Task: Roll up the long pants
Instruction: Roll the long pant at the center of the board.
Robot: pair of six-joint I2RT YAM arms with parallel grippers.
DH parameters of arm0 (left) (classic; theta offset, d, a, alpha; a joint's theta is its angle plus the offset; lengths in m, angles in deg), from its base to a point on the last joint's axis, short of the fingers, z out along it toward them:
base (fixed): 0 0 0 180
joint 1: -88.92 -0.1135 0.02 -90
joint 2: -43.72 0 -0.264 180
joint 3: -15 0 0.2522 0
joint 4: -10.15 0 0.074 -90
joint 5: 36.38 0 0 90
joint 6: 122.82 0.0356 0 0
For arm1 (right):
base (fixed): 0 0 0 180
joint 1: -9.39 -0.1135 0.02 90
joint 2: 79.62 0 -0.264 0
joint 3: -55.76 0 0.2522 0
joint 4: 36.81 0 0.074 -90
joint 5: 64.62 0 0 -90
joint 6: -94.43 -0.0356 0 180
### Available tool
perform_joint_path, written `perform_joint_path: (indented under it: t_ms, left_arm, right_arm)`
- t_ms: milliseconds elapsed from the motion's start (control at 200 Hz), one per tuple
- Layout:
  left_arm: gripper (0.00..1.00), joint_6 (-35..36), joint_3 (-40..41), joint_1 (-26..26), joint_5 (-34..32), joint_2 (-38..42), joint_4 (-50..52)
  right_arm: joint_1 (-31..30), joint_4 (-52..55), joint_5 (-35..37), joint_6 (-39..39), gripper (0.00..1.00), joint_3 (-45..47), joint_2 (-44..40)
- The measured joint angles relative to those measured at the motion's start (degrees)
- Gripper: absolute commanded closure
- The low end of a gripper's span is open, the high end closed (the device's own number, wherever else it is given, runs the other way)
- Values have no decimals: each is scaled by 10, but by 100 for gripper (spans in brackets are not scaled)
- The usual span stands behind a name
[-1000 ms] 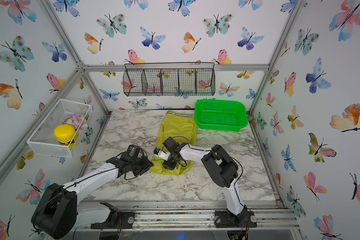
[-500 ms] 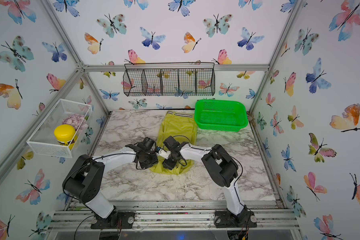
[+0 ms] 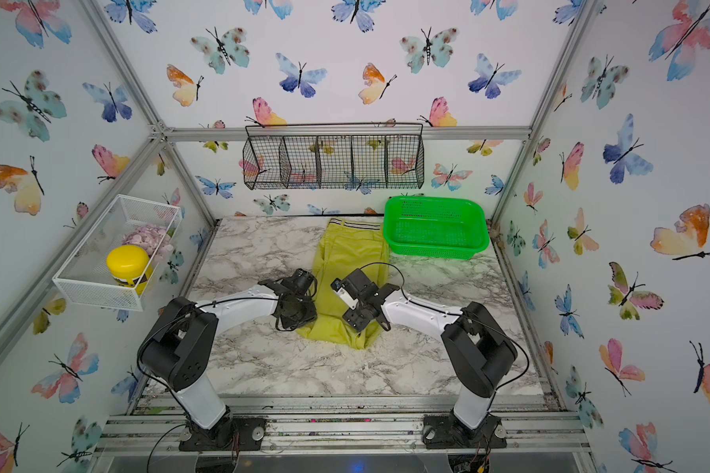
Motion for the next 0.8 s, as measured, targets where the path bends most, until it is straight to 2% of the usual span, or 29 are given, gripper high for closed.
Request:
perform_joint_path:
  t_ms: [100,225,360,531,801]
  left_arm:
    - [100,2,-3,0,-2,-3,3]
    - [100,3,-10,0,-3,-10,10]
    - [100,3,-17,-1,-3,-16,16]
    - [100,2,-17,-2,-2,-16,15]
    - [100,0,-17,-3,-1,-16,15]
  right_arm:
    - [5,1,70,-5,26,9,-35]
    - [0,-4,85,10,21,29,-107]
    - [-69,5,87,17,24,34,-181]
    - [-186,42,82,-5,25,49,-168]
    - [-225,48,74,-17,25,96,-131]
